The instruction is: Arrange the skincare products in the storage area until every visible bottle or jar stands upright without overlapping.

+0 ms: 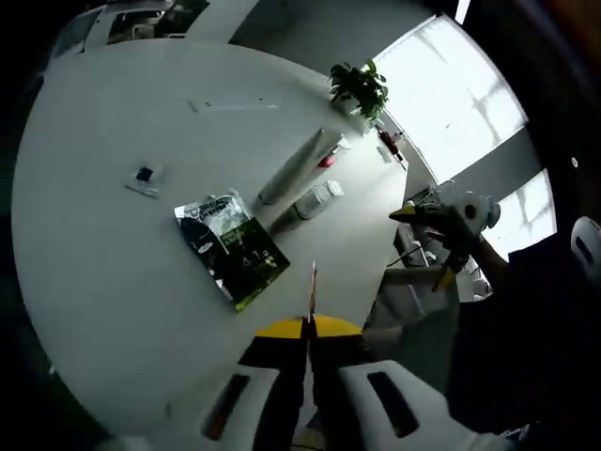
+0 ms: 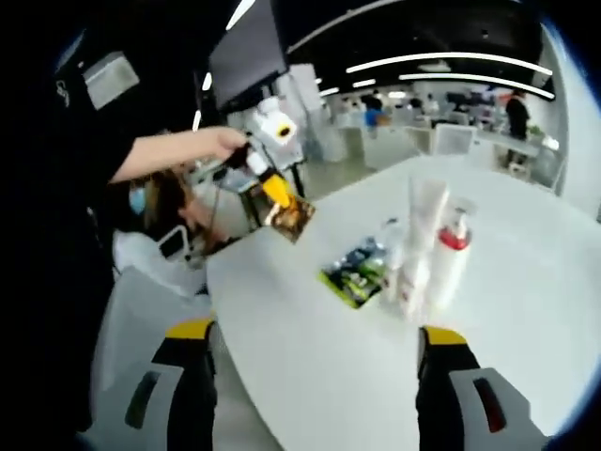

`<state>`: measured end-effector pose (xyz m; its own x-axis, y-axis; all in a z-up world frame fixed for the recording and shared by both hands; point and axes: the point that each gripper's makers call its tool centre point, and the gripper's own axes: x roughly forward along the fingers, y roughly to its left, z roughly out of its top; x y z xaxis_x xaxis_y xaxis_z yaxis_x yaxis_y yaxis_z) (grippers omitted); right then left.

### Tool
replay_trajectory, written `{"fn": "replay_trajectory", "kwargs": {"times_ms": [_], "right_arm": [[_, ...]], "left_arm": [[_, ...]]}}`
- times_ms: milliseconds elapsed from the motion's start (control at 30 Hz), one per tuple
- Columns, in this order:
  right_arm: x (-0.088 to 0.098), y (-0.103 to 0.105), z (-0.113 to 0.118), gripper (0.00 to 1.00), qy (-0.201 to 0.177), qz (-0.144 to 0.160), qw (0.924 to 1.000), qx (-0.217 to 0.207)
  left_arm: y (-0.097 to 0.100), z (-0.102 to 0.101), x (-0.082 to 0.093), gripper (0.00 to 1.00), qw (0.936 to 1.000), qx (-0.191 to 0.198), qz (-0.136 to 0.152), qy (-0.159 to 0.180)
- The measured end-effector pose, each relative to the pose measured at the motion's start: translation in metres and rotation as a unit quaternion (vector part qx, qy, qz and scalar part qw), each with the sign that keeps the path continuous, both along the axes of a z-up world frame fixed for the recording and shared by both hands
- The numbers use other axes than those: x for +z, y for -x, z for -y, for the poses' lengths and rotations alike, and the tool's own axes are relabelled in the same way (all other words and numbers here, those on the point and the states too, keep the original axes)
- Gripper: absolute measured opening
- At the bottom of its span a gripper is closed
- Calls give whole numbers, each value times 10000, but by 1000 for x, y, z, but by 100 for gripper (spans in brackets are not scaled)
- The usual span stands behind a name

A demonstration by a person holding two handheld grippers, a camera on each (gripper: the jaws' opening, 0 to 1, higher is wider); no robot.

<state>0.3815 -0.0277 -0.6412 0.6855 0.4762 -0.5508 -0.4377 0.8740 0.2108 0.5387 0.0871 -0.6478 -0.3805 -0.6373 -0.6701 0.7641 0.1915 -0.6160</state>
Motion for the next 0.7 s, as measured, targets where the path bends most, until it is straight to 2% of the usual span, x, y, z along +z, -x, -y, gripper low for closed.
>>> {"fn": "replay_trajectory", "kwargs": {"times_ms": [433, 700], "right_arm": [[-18, -4, 1, 99, -97, -231, 9996, -106], [-28, -4, 5, 99, -151, -343, 9990, -223]], "left_arm": [[-48, -7, -40, 0, 9990, 97, -120, -424], [-69, -3, -62, 0, 9976, 213, -224, -616]]}}
